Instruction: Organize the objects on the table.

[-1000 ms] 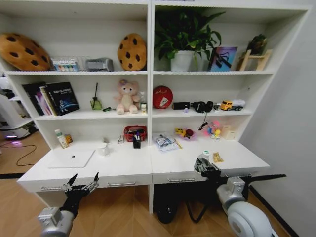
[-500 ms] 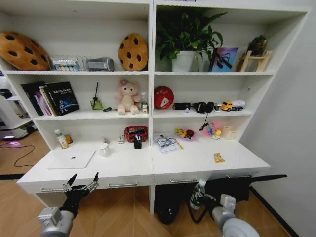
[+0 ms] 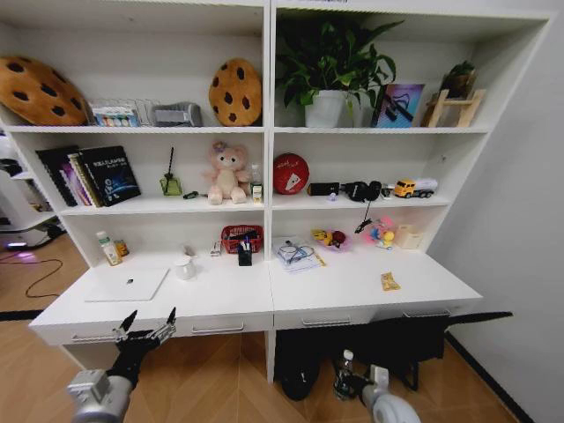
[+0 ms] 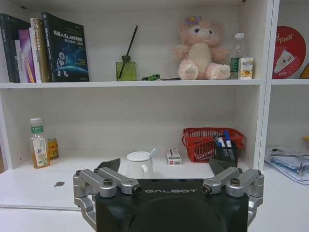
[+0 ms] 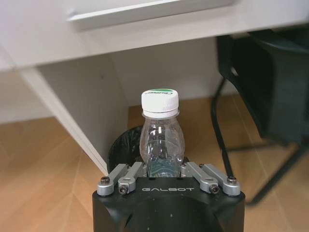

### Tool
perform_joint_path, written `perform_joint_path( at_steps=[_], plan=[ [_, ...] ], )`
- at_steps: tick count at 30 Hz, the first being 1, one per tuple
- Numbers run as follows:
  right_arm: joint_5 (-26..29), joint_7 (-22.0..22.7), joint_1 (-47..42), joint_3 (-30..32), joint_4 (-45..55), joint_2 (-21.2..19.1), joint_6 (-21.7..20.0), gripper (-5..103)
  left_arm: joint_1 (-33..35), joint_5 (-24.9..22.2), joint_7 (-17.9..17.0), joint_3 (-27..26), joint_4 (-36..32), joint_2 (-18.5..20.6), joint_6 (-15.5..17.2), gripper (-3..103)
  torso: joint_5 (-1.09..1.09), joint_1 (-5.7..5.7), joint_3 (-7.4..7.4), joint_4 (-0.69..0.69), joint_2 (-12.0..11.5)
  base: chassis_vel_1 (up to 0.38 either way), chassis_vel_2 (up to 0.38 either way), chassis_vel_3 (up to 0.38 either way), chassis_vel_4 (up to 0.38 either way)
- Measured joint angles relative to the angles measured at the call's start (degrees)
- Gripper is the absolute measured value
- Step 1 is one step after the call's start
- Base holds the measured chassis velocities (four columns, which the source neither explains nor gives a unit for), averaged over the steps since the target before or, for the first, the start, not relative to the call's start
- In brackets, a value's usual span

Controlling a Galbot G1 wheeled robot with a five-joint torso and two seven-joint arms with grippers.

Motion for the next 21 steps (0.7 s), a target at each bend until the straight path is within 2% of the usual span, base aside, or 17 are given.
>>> perform_joint_path(
  at_steps=[2,4,12,21],
  plan=[
    [-6.1,-1.5,0.7,-0.7,-2.9,1.2,4.2,25,0.0,0.0,0.0,0.0,0.0,0.0,0.0,100,0.0,0.0,0.0,0.01,0.0,0.0,0.0,0.0,0.0],
    [-8.5,-2.0,1.1,-0.9,-4.6,1.9,5.5,25,0.0,0.0,0.0,0.0,0.0,0.0,0.0,100,-0.01,0.0,0.0,0.01,0.0,0.0,0.0,0.0,0.0],
    [-11.9,-3.8,2.0,1.0,-10.3,3.5,6.6,25,0.0,0.0,0.0,0.0,0.0,0.0,0.0,100,0.0,0.0,0.0,0.0,0.0,0.0,0.0,0.0,0.0],
    [-12.2,-4.2,1.5,1.8,-11.6,4.2,7.6,25,0.0,0.0,0.0,0.0,0.0,0.0,0.0,100,-0.01,-0.01,-0.01,0.0,0.0,-0.02,0.02,0.017,-0.013]
  ],
)
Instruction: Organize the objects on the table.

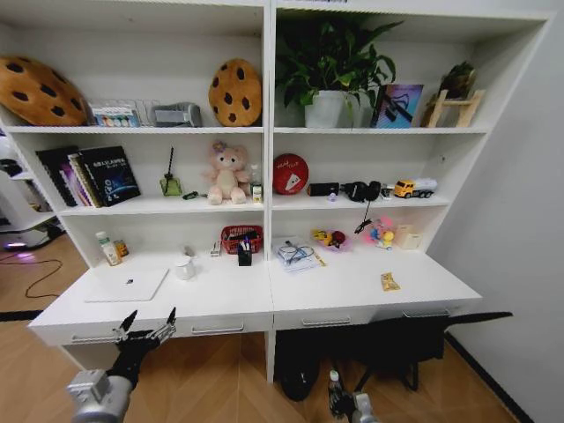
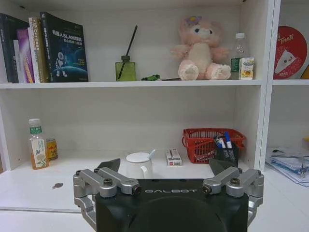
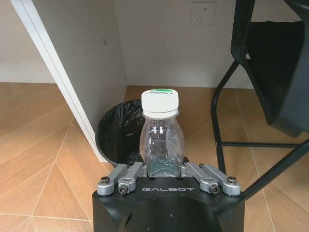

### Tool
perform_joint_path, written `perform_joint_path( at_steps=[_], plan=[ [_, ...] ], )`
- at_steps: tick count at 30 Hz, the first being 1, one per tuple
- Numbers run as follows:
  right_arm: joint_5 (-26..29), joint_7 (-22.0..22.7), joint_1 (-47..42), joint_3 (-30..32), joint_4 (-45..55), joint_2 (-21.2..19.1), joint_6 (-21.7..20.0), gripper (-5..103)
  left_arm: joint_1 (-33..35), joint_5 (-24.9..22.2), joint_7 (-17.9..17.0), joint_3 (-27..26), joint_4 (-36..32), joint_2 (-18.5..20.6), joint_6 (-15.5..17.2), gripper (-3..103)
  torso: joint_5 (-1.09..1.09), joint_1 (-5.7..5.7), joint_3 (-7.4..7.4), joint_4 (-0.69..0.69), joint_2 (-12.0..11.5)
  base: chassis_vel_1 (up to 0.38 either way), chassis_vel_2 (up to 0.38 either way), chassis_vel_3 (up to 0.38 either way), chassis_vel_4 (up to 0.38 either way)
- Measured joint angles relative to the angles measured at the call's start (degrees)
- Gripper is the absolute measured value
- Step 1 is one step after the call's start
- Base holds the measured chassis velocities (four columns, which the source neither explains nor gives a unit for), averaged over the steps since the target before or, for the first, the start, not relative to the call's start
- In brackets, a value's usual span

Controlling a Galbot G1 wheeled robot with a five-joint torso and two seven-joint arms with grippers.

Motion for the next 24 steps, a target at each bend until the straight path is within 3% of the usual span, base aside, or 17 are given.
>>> perform_joint_path(
  at_steps=[12,24],
  plan=[
    [0.0,0.6,-0.1,-0.2,0.2,0.2,1.2,25,0.0,0.0,0.0,0.0,0.0,0.0,0.0,100,0.02,0.07,0.02,0.0,0.0,-0.135,0.135,0.1,-0.116],
    [-1.0,-0.5,0.4,0.6,-1.7,0.8,4.1,25,0.0,0.0,0.0,0.0,0.0,0.0,0.0,100,0.0,-0.02,-0.01,0.01,0.0,0.003,-0.004,-0.005,0.003]
  ],
)
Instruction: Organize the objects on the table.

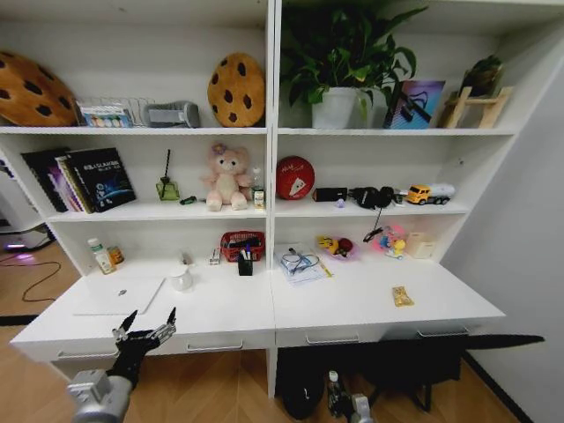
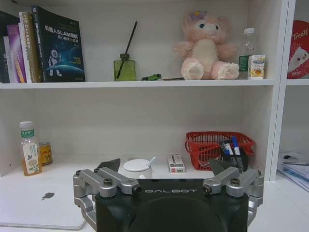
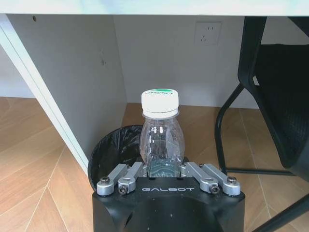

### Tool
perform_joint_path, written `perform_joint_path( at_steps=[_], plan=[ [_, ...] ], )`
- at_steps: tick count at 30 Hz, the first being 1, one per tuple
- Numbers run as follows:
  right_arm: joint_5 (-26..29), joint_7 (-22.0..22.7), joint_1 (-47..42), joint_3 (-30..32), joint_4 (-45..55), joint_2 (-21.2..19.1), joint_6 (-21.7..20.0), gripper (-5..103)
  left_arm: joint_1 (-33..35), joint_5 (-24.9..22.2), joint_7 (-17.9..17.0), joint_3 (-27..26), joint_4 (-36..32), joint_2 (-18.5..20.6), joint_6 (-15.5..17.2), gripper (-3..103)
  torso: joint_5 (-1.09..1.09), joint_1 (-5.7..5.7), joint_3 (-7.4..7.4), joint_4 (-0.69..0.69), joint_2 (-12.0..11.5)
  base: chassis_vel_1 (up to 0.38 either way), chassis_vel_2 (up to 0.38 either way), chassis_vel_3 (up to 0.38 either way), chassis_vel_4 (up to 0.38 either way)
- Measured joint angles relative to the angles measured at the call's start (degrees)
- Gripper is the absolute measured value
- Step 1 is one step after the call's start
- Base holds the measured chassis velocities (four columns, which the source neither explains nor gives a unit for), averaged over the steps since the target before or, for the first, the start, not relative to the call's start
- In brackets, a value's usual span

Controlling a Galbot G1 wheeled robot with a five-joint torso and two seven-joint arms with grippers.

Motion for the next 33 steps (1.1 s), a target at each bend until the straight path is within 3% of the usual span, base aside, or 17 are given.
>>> perform_joint_path(
  at_steps=[33],
  plan=[
    [-1.4,-0.8,-0.3,0.7,-0.4,-0.1,1.9,25,0.0,0.0,0.0,0.0,0.0,0.0,0.0,100,0.0,0.04,0.01,0.0,0.0,-0.005,0.006,0.004,-0.007]
  ],
)
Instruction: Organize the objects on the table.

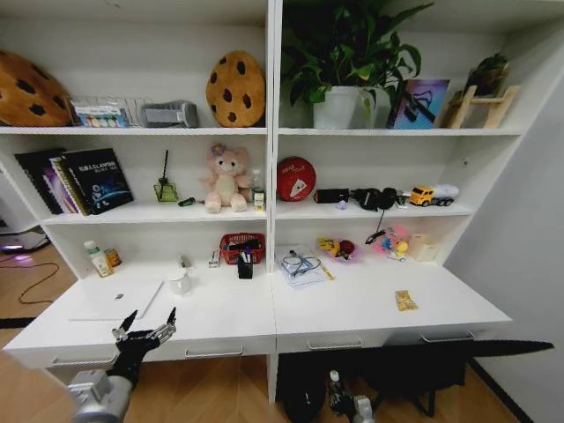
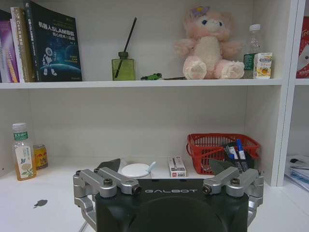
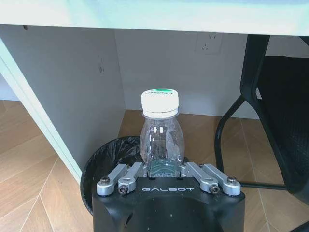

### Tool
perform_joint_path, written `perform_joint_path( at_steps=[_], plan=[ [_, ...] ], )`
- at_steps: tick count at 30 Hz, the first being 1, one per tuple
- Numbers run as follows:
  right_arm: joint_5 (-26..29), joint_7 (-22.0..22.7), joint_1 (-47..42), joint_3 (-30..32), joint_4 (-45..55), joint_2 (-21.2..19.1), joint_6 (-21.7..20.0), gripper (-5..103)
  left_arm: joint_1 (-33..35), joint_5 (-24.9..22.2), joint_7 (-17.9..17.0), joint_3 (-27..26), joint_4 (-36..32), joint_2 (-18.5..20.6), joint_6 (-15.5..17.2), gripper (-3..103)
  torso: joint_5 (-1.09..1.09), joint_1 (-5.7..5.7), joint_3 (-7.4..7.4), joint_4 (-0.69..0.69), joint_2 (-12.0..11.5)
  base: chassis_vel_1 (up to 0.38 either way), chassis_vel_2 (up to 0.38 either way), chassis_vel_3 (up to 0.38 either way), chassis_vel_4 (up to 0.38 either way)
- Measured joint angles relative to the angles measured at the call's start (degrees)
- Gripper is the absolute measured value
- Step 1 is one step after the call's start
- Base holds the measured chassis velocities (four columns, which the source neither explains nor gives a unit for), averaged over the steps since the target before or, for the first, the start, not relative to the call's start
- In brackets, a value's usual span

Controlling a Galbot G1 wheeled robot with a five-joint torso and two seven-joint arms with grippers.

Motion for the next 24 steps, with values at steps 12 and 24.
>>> perform_joint_path(
  at_steps=[12,24],
  plan=[
    [0.0,0.0,0.2,0.0,-0.6,-0.3,0.2,25,0.0,0.0,0.0,0.0,0.0,0.0,0.0,100,0.0,0.0,0.0,0.0,0.0,-0.036,0.031,0.033,-0.032],
    [-9.8,-3.6,3.8,-1.3,-6.5,0.6,4.8,25,0.0,0.0,0.0,0.0,0.0,0.0,0.0,100,0.0,0.01,0.0,0.0,0.0,-0.017,0.011,0.009,-0.009]
  ],
)
